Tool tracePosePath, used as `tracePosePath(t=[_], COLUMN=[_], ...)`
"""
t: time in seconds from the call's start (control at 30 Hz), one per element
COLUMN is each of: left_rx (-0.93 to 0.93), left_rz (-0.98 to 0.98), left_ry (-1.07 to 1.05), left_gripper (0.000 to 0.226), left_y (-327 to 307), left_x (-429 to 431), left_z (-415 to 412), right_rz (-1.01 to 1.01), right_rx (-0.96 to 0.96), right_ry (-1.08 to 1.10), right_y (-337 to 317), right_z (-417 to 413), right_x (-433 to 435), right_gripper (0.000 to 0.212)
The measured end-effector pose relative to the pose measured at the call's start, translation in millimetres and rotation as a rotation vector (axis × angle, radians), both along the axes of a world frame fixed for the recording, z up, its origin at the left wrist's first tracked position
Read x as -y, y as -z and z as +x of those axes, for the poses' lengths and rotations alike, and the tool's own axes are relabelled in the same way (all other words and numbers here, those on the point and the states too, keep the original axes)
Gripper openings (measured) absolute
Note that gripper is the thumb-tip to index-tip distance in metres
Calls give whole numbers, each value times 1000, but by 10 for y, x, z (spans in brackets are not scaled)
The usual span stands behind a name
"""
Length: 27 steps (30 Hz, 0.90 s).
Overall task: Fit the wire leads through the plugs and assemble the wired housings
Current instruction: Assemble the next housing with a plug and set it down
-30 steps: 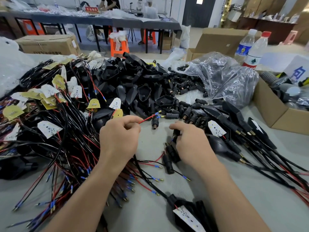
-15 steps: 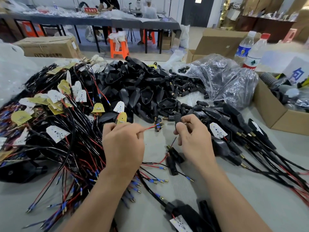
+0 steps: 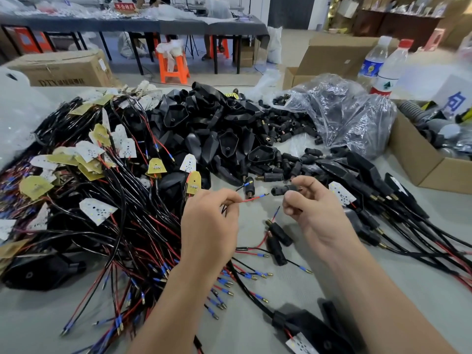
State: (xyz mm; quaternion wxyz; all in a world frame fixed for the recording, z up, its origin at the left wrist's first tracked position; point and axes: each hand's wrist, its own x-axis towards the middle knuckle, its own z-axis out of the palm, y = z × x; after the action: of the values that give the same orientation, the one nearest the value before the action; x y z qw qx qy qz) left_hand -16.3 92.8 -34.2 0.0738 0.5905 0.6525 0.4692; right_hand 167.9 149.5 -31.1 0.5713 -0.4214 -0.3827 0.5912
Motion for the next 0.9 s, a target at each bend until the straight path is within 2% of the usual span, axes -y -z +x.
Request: tracePosePath(t=[0.3, 0.4, 0.57, 0.9], left_rx=[70, 42, 102, 27], left_rz=[15, 29, 13, -21], left_ry=[28, 35, 33, -22], left_gripper=[21, 20, 30, 27], left_y=[-44, -46, -79, -52], left_x=[25, 18, 18, -35], left_z=[-13, 3, -10, -55], right_rz=[70, 78, 48, 56], right_rx=[112, 107, 36, -44], right_ry=[-34, -7, 85, -98], right_y=[10, 15, 27, -2], right_z=[-90, -112, -96, -146], right_x=[18, 23, -22, -137], right_gripper=[36, 35, 33, 32])
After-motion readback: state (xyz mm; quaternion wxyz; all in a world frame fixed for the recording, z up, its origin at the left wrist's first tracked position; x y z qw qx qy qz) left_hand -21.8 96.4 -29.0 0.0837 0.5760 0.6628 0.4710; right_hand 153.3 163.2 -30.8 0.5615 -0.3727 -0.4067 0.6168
